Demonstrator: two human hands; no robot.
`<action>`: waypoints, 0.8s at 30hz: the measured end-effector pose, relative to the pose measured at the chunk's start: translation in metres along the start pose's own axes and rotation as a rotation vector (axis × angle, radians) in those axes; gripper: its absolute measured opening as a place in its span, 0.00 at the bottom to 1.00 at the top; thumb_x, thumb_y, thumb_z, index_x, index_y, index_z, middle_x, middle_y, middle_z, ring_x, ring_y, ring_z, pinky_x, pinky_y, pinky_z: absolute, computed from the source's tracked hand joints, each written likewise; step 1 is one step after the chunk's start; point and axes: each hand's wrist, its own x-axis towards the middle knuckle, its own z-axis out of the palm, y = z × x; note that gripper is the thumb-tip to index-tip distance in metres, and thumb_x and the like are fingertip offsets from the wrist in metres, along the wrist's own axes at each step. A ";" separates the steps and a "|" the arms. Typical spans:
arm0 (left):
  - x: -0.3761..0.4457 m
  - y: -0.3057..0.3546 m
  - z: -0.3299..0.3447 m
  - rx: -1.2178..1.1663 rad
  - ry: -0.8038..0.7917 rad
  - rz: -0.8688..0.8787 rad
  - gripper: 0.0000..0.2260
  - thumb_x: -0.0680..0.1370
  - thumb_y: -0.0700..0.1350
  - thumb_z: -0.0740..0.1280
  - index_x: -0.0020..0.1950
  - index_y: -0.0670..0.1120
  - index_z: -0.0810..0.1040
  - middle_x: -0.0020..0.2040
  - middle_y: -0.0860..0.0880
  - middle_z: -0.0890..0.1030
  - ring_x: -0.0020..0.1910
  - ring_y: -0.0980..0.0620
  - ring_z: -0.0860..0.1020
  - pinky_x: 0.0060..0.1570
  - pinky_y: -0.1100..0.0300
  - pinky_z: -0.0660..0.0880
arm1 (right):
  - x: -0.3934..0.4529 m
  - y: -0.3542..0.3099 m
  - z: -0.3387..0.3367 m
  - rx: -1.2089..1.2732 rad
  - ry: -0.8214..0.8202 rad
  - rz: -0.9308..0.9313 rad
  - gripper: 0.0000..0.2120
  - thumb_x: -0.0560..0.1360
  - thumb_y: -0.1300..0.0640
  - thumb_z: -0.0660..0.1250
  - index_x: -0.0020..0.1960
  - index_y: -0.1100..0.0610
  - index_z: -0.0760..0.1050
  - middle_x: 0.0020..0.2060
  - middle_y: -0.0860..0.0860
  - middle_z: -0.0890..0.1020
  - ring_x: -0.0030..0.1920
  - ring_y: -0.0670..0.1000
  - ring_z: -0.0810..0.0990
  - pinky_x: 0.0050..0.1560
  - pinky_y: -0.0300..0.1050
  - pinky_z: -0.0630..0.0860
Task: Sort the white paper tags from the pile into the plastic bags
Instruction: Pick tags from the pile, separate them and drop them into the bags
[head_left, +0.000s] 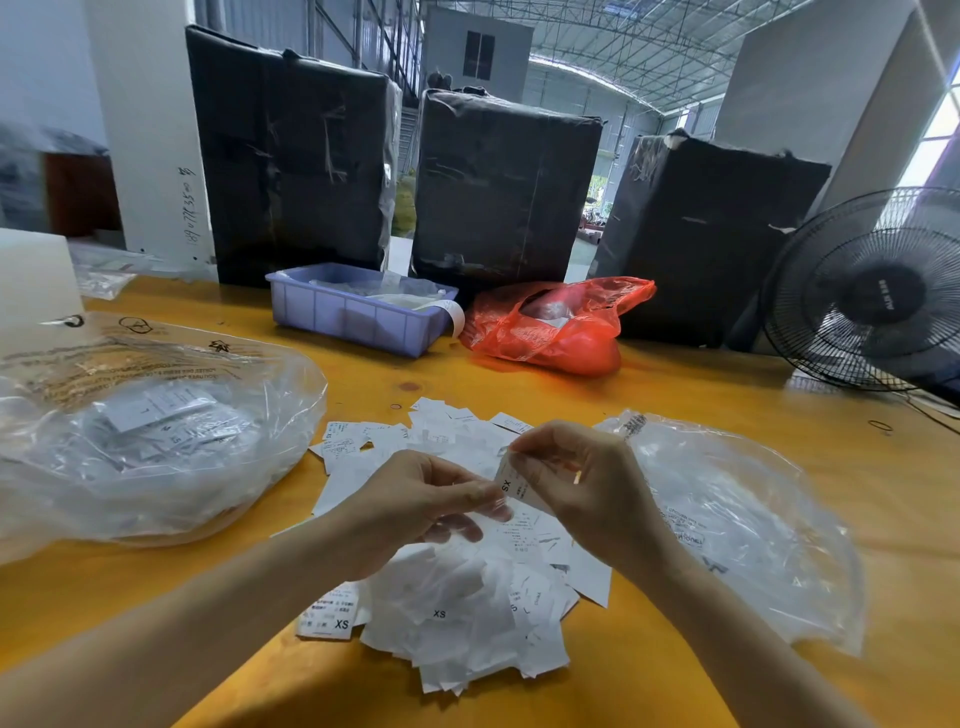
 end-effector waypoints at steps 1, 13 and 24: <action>0.000 0.000 0.000 -0.002 0.004 0.003 0.13 0.67 0.53 0.71 0.45 0.46 0.85 0.46 0.49 0.86 0.34 0.58 0.80 0.33 0.67 0.71 | 0.000 -0.001 0.000 0.029 -0.028 0.030 0.05 0.71 0.67 0.71 0.44 0.59 0.82 0.37 0.45 0.83 0.41 0.42 0.81 0.43 0.35 0.78; -0.001 -0.001 0.008 -0.016 0.019 0.058 0.16 0.70 0.56 0.65 0.36 0.45 0.84 0.32 0.50 0.83 0.29 0.57 0.80 0.30 0.68 0.71 | 0.000 -0.006 -0.004 0.282 -0.257 0.327 0.10 0.65 0.64 0.77 0.41 0.54 0.79 0.35 0.55 0.81 0.36 0.51 0.79 0.43 0.53 0.79; -0.002 -0.002 0.010 0.042 -0.033 0.059 0.19 0.69 0.56 0.65 0.38 0.40 0.83 0.32 0.44 0.82 0.29 0.54 0.79 0.27 0.67 0.71 | -0.001 -0.012 -0.001 0.140 -0.270 0.276 0.24 0.61 0.60 0.80 0.52 0.48 0.73 0.45 0.51 0.77 0.35 0.53 0.80 0.38 0.55 0.79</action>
